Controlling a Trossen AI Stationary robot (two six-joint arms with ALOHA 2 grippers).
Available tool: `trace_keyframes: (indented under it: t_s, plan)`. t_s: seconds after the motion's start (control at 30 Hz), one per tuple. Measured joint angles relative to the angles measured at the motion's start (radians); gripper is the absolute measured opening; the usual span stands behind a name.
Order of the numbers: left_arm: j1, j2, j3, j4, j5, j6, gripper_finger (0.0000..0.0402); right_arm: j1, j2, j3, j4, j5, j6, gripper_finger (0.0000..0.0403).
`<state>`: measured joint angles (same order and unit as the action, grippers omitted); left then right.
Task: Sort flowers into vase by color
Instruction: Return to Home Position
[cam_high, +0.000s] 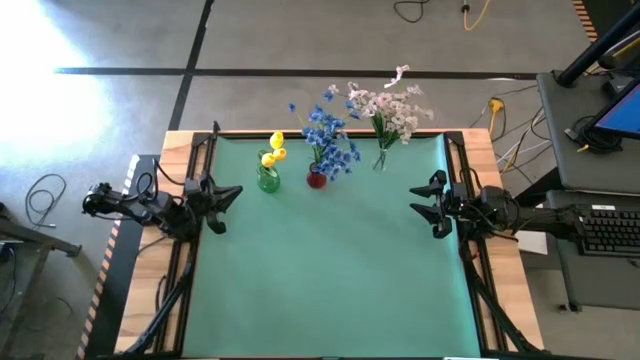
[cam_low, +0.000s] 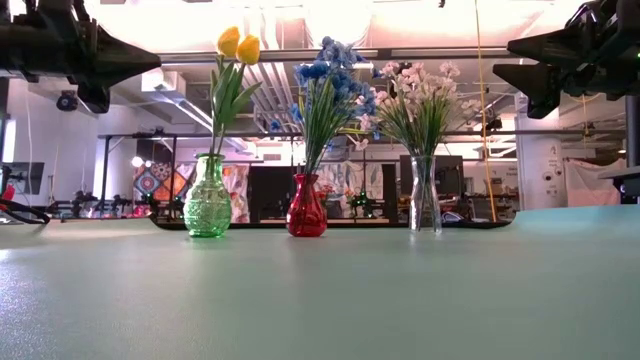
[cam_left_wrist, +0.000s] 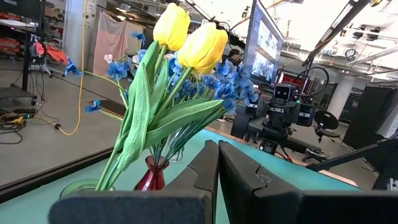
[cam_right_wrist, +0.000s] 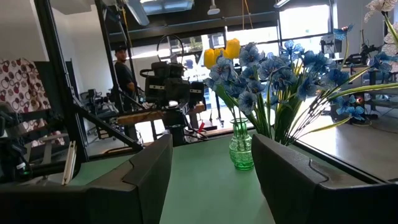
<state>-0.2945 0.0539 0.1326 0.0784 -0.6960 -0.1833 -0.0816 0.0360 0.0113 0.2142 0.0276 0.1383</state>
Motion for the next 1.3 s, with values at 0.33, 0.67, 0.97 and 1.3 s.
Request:
trace_keyframes:
  t_s: [0.33, 0.67, 0.97, 1.3]
  plan:
    - [0.000, 0.005, -0.002, -0.038, 0.000, 0.001, 0.0000, 0.000, 0.000, 0.000, 0.000, 0.000, 0.000, 0.0212]
    - [0.000, 0.056, -0.025, -0.080, 0.005, 0.094, 0.0000, 0.000, 0.000, 0.000, 0.000, 0.000, 0.000, 0.0212]
    - [0.000, 0.104, -0.027, -0.099, 0.004, 0.349, 0.0000, 0.000, 0.000, 0.000, 0.000, 0.000, 0.000, 0.0212]
    - [0.000, 0.161, -0.028, -0.100, 0.001, 0.358, 0.0000, 0.000, 0.000, 0.000, 0.000, 0.000, 0.000, 0.0212]
